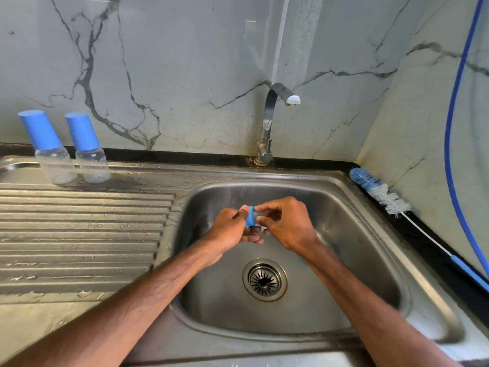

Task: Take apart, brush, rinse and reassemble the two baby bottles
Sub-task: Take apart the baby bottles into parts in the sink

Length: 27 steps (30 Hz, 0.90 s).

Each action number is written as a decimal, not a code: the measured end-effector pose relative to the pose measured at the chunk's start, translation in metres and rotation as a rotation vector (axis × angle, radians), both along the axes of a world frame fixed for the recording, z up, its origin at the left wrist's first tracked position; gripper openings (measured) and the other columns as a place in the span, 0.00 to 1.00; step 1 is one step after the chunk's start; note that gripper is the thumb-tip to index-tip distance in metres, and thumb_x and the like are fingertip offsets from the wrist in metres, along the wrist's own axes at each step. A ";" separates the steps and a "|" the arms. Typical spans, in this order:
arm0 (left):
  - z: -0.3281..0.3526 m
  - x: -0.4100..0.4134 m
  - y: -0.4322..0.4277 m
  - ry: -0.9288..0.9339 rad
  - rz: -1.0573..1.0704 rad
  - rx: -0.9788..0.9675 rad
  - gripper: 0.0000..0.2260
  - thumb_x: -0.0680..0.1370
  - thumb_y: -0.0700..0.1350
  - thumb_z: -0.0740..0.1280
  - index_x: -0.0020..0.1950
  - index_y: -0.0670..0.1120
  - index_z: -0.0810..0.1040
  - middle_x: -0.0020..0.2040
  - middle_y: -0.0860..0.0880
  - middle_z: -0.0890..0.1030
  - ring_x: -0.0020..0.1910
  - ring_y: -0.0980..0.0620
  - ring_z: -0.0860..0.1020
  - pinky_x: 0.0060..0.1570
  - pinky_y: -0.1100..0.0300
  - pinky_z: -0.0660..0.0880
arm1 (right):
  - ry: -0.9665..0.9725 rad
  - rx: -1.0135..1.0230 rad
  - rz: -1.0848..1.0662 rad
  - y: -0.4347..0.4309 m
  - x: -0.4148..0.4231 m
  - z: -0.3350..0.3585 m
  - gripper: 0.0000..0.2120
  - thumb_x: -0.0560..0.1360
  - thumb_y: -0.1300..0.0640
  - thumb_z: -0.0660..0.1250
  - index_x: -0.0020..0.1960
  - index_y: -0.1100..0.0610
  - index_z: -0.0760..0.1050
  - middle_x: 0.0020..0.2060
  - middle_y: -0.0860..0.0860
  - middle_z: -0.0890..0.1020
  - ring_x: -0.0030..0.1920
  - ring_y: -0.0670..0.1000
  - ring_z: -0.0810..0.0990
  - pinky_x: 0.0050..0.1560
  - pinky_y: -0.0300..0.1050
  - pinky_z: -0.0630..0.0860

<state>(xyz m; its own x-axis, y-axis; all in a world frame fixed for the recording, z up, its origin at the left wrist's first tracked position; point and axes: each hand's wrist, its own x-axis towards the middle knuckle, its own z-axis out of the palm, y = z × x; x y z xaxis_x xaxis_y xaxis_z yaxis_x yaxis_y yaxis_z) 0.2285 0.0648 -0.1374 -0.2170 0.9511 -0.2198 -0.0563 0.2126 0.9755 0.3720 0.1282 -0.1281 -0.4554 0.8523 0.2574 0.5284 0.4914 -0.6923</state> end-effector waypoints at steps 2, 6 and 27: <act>0.004 0.002 -0.001 -0.039 0.005 -0.003 0.19 0.88 0.50 0.54 0.63 0.37 0.77 0.50 0.37 0.86 0.44 0.42 0.87 0.44 0.62 0.84 | 0.051 0.048 -0.020 -0.001 0.001 0.001 0.11 0.75 0.62 0.78 0.57 0.57 0.87 0.50 0.49 0.88 0.45 0.43 0.86 0.49 0.38 0.84; 0.004 0.009 -0.002 -0.106 0.010 -0.012 0.17 0.88 0.49 0.54 0.61 0.38 0.77 0.41 0.43 0.86 0.41 0.45 0.87 0.44 0.61 0.84 | 0.141 0.081 -0.049 -0.004 0.002 0.000 0.07 0.73 0.65 0.79 0.49 0.57 0.88 0.39 0.43 0.86 0.41 0.38 0.85 0.42 0.29 0.80; -0.005 0.011 0.002 -0.110 0.001 0.042 0.17 0.88 0.49 0.55 0.62 0.37 0.76 0.48 0.37 0.86 0.43 0.45 0.88 0.47 0.62 0.84 | 0.264 -0.300 -0.094 0.006 0.009 0.001 0.07 0.72 0.63 0.79 0.50 0.57 0.88 0.42 0.50 0.89 0.42 0.49 0.89 0.49 0.47 0.86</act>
